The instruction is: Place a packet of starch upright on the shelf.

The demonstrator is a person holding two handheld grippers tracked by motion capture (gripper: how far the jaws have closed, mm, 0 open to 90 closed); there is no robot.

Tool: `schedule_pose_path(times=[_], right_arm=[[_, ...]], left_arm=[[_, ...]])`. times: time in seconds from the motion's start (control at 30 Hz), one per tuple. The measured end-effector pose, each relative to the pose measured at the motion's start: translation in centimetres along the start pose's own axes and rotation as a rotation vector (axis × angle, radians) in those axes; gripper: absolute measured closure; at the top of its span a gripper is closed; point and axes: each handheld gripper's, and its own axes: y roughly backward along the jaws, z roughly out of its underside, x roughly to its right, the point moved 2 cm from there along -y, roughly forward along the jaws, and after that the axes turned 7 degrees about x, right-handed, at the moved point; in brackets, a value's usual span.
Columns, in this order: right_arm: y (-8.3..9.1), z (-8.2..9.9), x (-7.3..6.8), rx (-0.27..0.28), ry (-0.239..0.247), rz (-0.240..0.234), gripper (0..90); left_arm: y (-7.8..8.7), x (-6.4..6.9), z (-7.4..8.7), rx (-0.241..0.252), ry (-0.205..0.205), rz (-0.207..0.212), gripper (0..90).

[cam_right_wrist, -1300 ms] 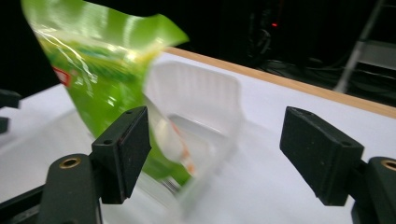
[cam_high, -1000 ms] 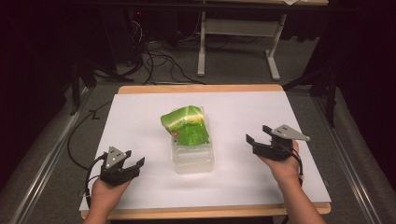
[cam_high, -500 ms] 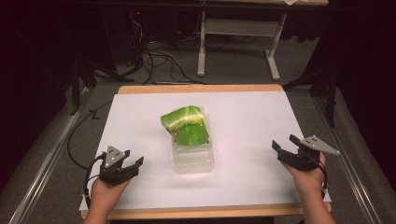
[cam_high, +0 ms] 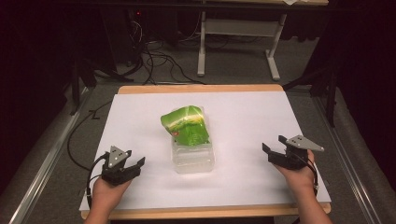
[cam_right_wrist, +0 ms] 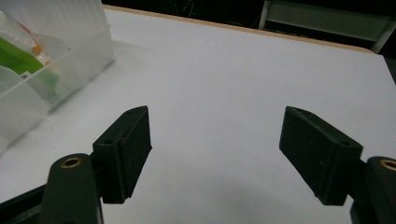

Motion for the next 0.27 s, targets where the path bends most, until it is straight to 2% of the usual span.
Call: schedule_pose_path(times=[0.27], right_arm=[[-0.03,0.17,-0.09,-0.015,-0.004,0.005,25.6]], left_arm=[[0.10,-0.04,-0.07,0.006,0.003,0.001,41.0]])
